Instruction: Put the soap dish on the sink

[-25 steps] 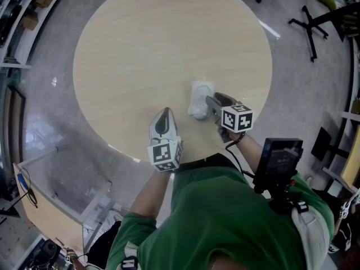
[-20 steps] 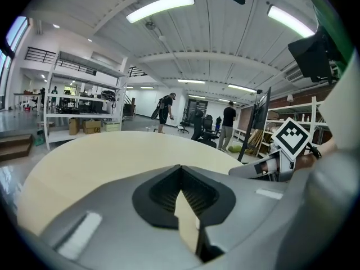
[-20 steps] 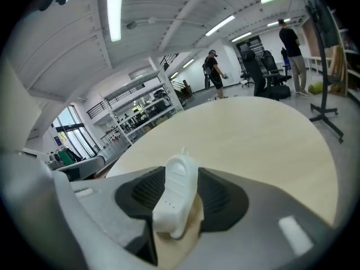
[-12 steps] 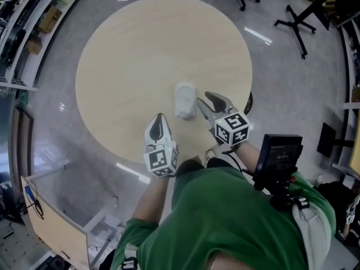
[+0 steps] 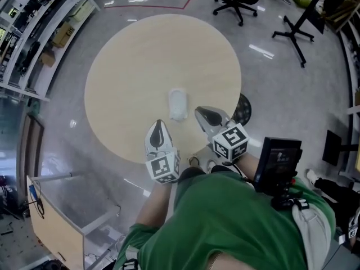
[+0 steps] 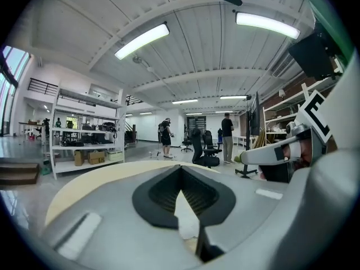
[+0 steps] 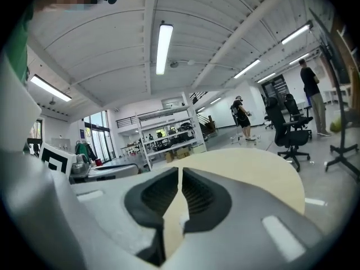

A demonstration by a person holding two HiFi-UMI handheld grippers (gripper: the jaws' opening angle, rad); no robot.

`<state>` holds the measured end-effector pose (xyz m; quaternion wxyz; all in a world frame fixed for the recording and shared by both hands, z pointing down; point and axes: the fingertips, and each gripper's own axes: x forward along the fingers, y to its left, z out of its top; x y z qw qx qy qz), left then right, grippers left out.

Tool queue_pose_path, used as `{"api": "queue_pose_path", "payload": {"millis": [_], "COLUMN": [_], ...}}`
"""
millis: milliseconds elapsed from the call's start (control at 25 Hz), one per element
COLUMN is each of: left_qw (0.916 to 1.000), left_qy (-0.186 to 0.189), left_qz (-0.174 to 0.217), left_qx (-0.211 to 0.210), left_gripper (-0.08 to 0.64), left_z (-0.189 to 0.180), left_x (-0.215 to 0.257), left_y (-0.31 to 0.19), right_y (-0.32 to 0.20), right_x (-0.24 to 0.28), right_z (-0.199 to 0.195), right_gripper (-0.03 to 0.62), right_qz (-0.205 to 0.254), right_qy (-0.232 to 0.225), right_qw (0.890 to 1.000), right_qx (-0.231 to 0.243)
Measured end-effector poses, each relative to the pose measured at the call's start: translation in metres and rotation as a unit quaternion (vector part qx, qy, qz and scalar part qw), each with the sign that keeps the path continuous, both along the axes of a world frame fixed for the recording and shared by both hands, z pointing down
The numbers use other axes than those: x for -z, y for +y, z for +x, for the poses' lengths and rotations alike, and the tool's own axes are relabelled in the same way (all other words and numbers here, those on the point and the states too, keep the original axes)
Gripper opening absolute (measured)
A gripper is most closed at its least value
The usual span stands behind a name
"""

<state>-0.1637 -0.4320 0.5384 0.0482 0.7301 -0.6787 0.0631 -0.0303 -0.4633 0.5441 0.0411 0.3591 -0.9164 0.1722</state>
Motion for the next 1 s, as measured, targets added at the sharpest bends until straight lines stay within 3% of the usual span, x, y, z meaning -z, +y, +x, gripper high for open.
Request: {"api": "queue_pose_path", "payload": {"millis": [400, 760, 1000], "left_qw": [0.9991, 0.9958, 0.9962], "left_qy": [-0.001, 0.042, 0.034], "left_qz": [0.040, 0.074, 0.067], "left_qx": [-0.010, -0.033, -0.044], "left_gripper": [0.006, 0.006, 0.006], "left_z": [0.013, 0.025, 0.034], "left_x": [0.051, 0.056, 0.053], "left_y": [0.091, 0.087, 0.090], "right_y": [0.092, 0.092, 0.097], "right_x": [0.052, 0.061, 0.059], "right_z": [0.004, 0.010, 0.016], "right_gripper": [0.003, 0.002, 0.003], "right_qz": [0.051, 0.082, 0.086], "right_qy": [-0.013, -0.032, -0.026], "right_qw": [0.998, 0.996, 0.996], "right_qx": [0.024, 0.024, 0.009]}}
